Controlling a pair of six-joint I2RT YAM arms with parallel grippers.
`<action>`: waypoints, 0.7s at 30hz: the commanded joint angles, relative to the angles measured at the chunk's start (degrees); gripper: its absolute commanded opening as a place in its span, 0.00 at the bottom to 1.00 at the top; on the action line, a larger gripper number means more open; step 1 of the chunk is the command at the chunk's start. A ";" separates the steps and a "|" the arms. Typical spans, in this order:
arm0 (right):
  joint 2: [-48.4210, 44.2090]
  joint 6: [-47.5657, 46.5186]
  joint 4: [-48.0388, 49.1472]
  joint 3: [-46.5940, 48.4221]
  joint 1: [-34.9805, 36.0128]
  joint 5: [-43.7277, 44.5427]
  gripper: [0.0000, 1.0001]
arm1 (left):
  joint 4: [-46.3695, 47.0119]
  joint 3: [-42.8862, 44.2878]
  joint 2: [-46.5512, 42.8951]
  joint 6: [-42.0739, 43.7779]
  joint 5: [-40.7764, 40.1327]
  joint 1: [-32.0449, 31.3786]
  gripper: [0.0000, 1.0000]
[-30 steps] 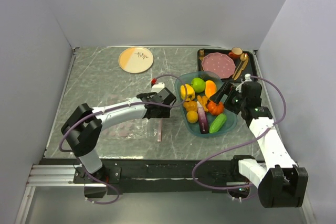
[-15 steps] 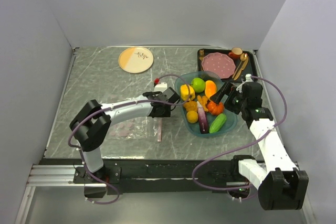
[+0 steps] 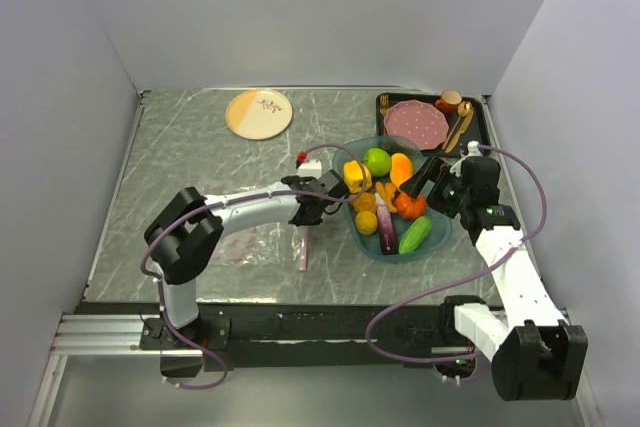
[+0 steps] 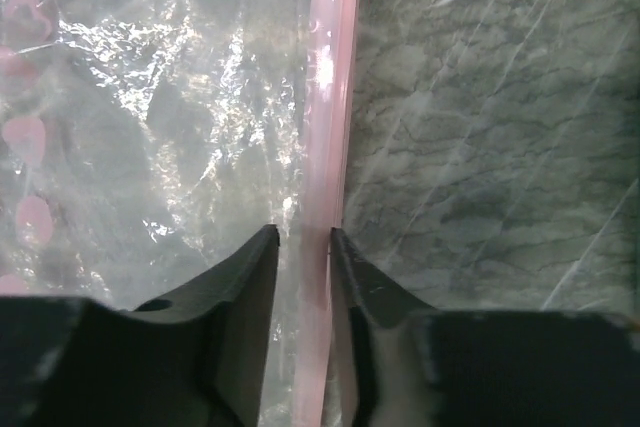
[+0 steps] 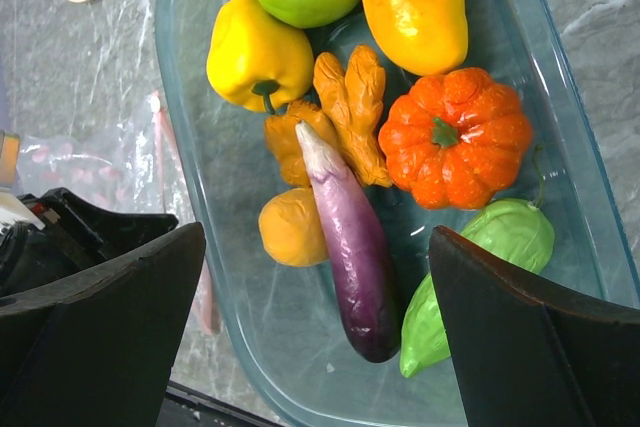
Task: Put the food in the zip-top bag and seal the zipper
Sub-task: Open the zipper of the food storage bag at the center of the board.
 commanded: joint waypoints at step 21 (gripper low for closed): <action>-6.61 9.11 11.64 -4.01 1.73 -16.87 0.77 | -10.63 8.69 -11.23 -1.16 -5.95 -0.82 0.01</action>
